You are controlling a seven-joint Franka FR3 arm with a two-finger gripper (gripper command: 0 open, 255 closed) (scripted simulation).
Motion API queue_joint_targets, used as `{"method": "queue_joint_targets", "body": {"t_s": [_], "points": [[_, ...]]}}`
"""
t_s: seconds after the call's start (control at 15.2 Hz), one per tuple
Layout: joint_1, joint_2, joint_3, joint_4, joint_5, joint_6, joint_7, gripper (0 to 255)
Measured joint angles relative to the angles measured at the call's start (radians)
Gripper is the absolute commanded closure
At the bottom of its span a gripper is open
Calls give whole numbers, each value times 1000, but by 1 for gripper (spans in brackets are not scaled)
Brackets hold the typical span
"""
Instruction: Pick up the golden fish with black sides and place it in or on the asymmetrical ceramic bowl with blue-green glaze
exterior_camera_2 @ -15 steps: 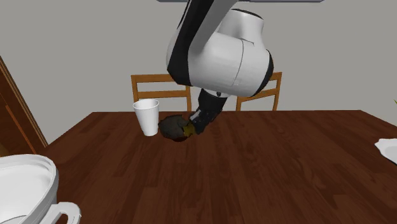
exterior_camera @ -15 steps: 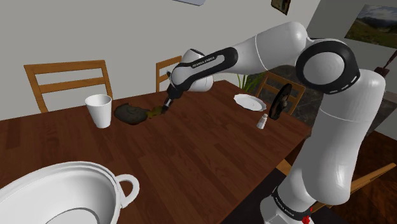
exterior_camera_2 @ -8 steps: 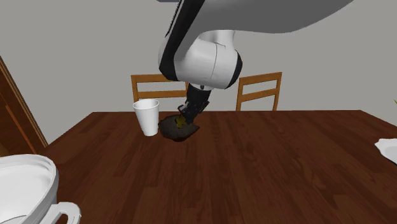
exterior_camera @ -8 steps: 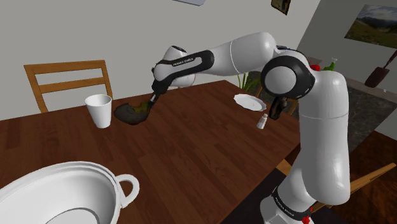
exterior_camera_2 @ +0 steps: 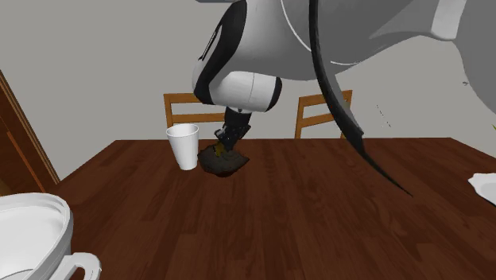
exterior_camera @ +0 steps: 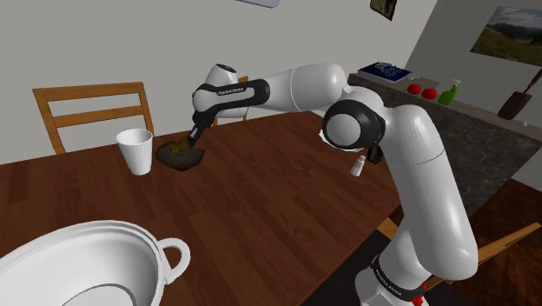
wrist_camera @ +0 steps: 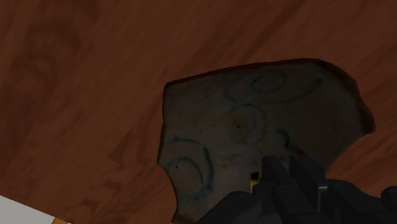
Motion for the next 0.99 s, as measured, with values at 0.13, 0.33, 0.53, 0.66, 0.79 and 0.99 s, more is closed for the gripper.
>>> {"method": "queue_joint_targets", "body": {"t_s": [0.13, 0.33, 0.53, 0.66, 0.79, 0.99], "points": [[-2, 13, 3, -3, 4, 16, -6, 255], [-3, 31, 7, -15, 9, 45, -14, 255], [-5, 46, 11, -19, 14, 66, -21, 255], [-5, 48, 11, -21, 15, 69, -22, 255], [-5, 48, 11, -23, 15, 71, -23, 255], [-5, 49, 11, -22, 15, 71, -23, 0]]}}
